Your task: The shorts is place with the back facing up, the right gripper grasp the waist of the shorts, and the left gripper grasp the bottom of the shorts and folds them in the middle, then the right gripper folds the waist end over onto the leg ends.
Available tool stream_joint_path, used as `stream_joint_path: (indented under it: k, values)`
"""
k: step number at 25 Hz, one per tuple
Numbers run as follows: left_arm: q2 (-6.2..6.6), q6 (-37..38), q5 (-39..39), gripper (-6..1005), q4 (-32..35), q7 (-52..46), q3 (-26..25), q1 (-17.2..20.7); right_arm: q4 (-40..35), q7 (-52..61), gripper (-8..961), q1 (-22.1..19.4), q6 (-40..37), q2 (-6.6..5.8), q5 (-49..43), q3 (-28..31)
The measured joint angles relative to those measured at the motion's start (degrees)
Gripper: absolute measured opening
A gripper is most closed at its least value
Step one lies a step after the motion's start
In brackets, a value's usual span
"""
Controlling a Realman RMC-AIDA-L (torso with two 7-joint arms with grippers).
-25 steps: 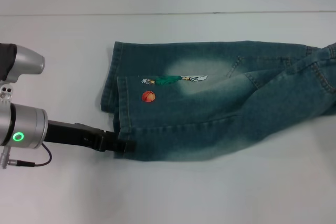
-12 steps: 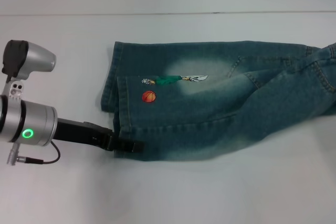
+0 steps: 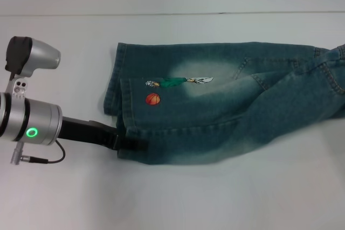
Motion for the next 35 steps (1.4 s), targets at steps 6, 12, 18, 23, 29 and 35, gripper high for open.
stream_joint_path:
  k: [6, 12, 18, 23, 29, 35]
  values:
    - [-0.1, -1.01, 0.62, 540, -0.49, -0.13, 1.77, -0.84, 0.06, 0.0, 111, 0.07, -0.05, 0.0, 0.0, 0.03]
    - [-0.03, -0.12, -0.01, 328, 0.25, -0.44, 1.65, -0.49, 0.04, 0.01, 112, 0.09, -0.39, 0.0, 0.06, 0.12]
    - [0.28, 0.83, -1.7, 94, 0.52, -0.17, 0.16, -0.55, 0.04, -0.03, 114, -0.39, -0.84, 0.0, 0.09, 0.31]
    - [1.14, 1.05, -4.75, 2, 0.72, 0.39, -1.67, -0.81, 0.05, 0.0, 116, -1.26, -2.62, 0.09, 0.58, 0.71]
    - [1.84, 0.54, -8.5, 3, 0.28, 2.09, -3.64, -0.86, 0.2, 0.22, 117, -2.25, -4.49, 0.38, 1.91, 0.74]
    - [1.72, -0.27, -12.94, 2, -0.95, 5.03, -5.94, -0.8, 0.51, 0.47, 119, -2.89, -5.18, 0.99, 3.49, 0.74]
